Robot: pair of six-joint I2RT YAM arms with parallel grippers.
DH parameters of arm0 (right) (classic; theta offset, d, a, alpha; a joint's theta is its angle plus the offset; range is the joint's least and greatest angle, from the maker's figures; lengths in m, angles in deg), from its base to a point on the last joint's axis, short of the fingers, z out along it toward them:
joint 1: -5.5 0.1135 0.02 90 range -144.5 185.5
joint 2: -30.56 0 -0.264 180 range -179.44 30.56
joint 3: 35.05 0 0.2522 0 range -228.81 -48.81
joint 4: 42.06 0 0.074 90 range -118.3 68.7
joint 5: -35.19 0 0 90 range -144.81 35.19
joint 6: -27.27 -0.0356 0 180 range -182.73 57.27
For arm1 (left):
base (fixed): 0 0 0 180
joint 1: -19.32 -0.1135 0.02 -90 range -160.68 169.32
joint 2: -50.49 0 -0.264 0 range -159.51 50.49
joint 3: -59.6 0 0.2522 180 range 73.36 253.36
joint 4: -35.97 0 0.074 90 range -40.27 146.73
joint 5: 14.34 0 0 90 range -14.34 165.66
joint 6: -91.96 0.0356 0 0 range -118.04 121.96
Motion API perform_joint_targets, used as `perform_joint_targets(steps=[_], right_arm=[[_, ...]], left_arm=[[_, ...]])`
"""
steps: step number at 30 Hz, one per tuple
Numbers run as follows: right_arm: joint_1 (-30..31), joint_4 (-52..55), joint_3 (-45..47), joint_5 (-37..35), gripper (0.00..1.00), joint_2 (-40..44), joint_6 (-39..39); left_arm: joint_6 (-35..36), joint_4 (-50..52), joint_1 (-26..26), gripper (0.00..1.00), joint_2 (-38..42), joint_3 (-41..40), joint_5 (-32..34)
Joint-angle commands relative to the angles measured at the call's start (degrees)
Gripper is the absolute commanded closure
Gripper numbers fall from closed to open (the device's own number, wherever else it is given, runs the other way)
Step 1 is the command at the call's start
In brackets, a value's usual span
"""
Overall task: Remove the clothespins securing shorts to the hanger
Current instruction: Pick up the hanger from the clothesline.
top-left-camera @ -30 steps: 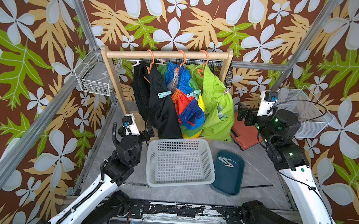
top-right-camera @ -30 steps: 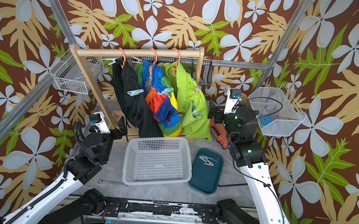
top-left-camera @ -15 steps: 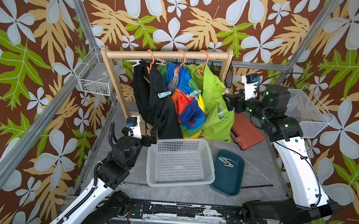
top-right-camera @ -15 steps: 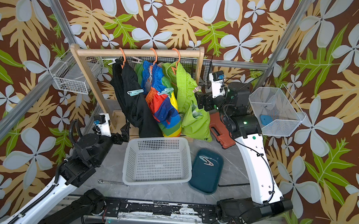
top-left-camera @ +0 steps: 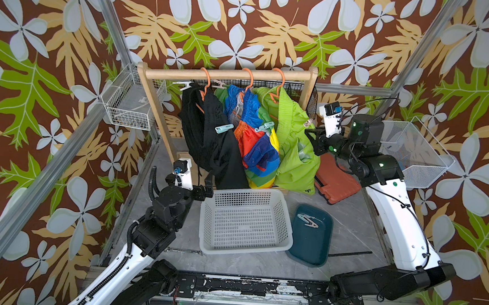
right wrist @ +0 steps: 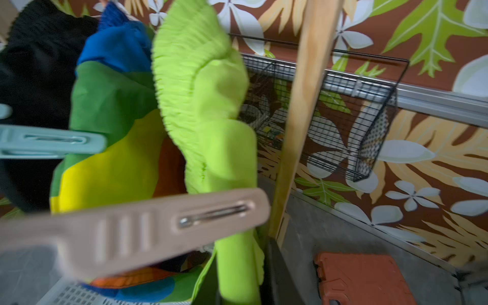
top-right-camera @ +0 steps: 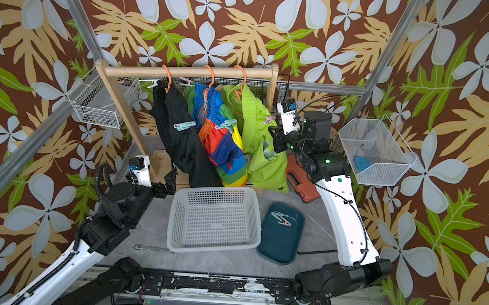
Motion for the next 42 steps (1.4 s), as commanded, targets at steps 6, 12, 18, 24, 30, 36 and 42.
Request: perform_joint_targets(steps=[6,12,18,24,30,36,42], right_arm=[[-0.06,-3.41,0.06,-1.27,1.00,3.16,-1.36],[0.00,-8.94,-2.40,-2.02,1.00,4.33,-2.44],[0.03,-16.36,-3.38,-2.55,1.00,5.00,-3.06],[0.05,-15.87,-5.34,-4.22,1.00,6.87,-1.92],[0.02,-14.18,-6.67,-4.88,1.00,8.47,-0.60],[0.02,-11.62,-7.84,-5.99,1.00,10.31,0.16],[0.02,-0.50,-13.32,-9.28,1.00,13.44,1.86]], left_arm=[[0.34,-0.87,0.09,0.00,-0.80,0.66,1.17],[-0.10,-1.53,0.04,0.00,-1.74,1.18,0.29],[-0.45,-1.54,0.04,0.00,-2.40,1.36,-0.35],[-0.43,-1.39,0.02,0.00,-2.45,2.19,-0.83],[-0.90,-2.13,0.02,0.00,-3.22,2.25,-2.81],[-1.01,-1.62,0.02,0.00,-2.98,2.38,-1.87],[-0.19,0.67,-0.07,0.00,-4.07,4.86,-0.10]])
